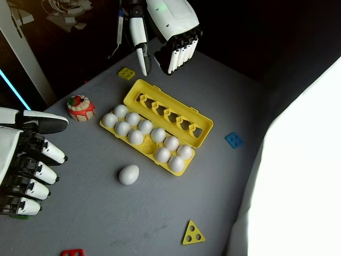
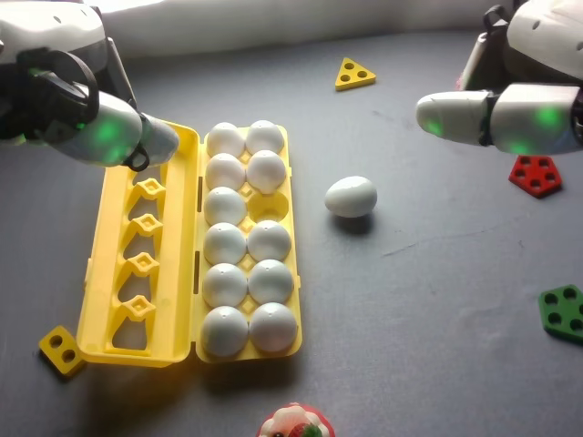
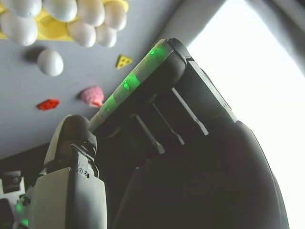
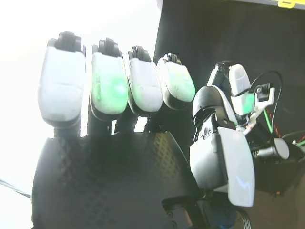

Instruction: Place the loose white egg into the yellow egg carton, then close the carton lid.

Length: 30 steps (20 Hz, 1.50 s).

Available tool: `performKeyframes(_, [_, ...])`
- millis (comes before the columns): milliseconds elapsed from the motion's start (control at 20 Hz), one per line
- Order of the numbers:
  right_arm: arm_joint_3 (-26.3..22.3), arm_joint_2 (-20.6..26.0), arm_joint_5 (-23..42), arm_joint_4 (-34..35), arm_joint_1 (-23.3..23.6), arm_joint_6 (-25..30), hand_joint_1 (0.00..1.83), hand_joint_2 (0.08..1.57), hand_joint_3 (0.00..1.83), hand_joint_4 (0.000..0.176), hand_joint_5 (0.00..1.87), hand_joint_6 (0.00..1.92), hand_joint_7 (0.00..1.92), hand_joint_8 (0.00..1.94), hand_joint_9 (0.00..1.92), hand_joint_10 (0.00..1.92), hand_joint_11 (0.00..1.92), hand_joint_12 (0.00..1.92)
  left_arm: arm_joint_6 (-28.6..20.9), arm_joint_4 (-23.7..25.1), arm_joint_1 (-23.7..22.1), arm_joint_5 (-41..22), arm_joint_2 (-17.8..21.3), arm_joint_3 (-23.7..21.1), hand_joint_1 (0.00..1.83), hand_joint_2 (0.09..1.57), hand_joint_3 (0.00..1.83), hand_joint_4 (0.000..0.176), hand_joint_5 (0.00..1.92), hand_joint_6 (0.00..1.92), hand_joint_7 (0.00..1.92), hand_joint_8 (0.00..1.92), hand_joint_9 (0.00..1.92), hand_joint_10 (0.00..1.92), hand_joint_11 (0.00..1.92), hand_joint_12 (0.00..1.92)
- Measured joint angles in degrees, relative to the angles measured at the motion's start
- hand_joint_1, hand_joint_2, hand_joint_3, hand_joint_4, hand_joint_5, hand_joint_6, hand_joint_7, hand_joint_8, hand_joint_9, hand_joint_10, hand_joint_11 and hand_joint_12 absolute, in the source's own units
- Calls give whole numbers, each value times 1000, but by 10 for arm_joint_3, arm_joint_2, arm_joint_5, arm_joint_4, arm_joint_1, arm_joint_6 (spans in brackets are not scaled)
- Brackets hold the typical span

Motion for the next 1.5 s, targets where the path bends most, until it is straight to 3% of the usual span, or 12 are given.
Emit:
performKeyframes(50, [1, -3, 2, 7, 0, -5, 265, 1088, 253, 0, 66, 273, 131, 105, 50, 340, 0, 739, 0, 0, 0, 1, 1, 0, 498, 1149, 207, 26, 211, 112, 249, 66, 235, 208, 0, 969])
performKeyframes(150, [1, -15, 4, 17, 0, -14, 265, 1203, 10, 0, 125, 54, 151, 2, 82, 167, 0, 526, 0, 3, 0, 0, 3, 0, 456, 1256, 17, 26, 242, 3, 263, 0, 295, 37, 0, 964])
performKeyframes(300, [1, -28, 13, 29, 0, -25, 310, 1189, 0, 0, 124, 35, 144, 5, 77, 138, 0, 434, 0, 15, 0, 6, 3, 1, 459, 1254, 5, 27, 224, 0, 239, 0, 266, 13, 0, 902])
performKeyframes(350, [1, -31, 18, 45, 0, -41, 323, 1182, 0, 0, 142, 34, 152, 4, 95, 125, 0, 457, 0, 15, 0, 8, 3, 2, 463, 1255, 4, 30, 205, 1, 222, 0, 248, 4, 0, 865])
performKeyframes(450, [1, -39, 23, 108, 0, -104, 298, 1168, 0, 0, 116, 12, 114, 2, 69, 80, 0, 241, 0, 23, 0, 9, 3, 3, 449, 1256, 2, 37, 155, 0, 172, 0, 198, 1, 0, 759])
performKeyframes(550, [2, -53, 28, 162, 0, -160, 406, 1093, 0, 0, 84, 2, 123, 3, 86, 70, 0, 272, 0, 41, 0, 16, 3, 3, 512, 1232, 0, 45, 102, 0, 124, 0, 142, 0, 0, 629])
performKeyframes(650, [4, -64, 28, 210, 5, -195, 471, 1058, 0, 0, 22, 0, 59, 0, 37, 38, 0, 142, 0, 51, 2, 19, 3, 3, 586, 1196, 0, 45, 85, 1, 107, 1, 128, 1, 0, 581])
performKeyframes(700, [7, -72, 26, 248, 11, -219, 624, 1042, 0, 0, 20, 1, 72, 3, 54, 39, 0, 247, 0, 61, 8, 22, 3, 3, 645, 1177, 0, 47, 74, 1, 90, 2, 118, 1, 0, 573])
performKeyframes(750, [16, -82, 22, 293, 21, -240, 822, 1025, 0, 0, 3, 0, 23, 0, 40, 30, 0, 63, 0, 62, 14, 23, 3, 3, 701, 1157, 0, 46, 80, 5, 88, 3, 125, 5, 0, 575])
performKeyframes(900, [51, -109, 5, 399, 27, -276, 1145, 1020, 0, 0, 7, 3, 4, 0, 25, 21, 0, 0, 0, 60, 39, 37, 3, 2, 770, 1136, 0, 45, 112, 15, 104, 8, 133, 7, 0, 567])
performKeyframes(1150, [81, -158, 0, 510, 26, -356, 1109, 1032, 0, 7, 16, 6, 0, 0, 0, 0, 0, 0, 0, 66, 57, 67, -3, -14, 789, 1136, 0, 50, 79, 1, 84, 0, 126, 3, 0, 513])
performKeyframes(1500, [105, -193, -24, 611, 27, -375, 1093, 1031, 0, 22, 86, 32, 20, 8, 19, 8, 10, 4, 0, 84, 65, 55, -5, -26, 781, 1135, 0, 44, 102, 4, 134, 4, 187, 10, 0, 601])
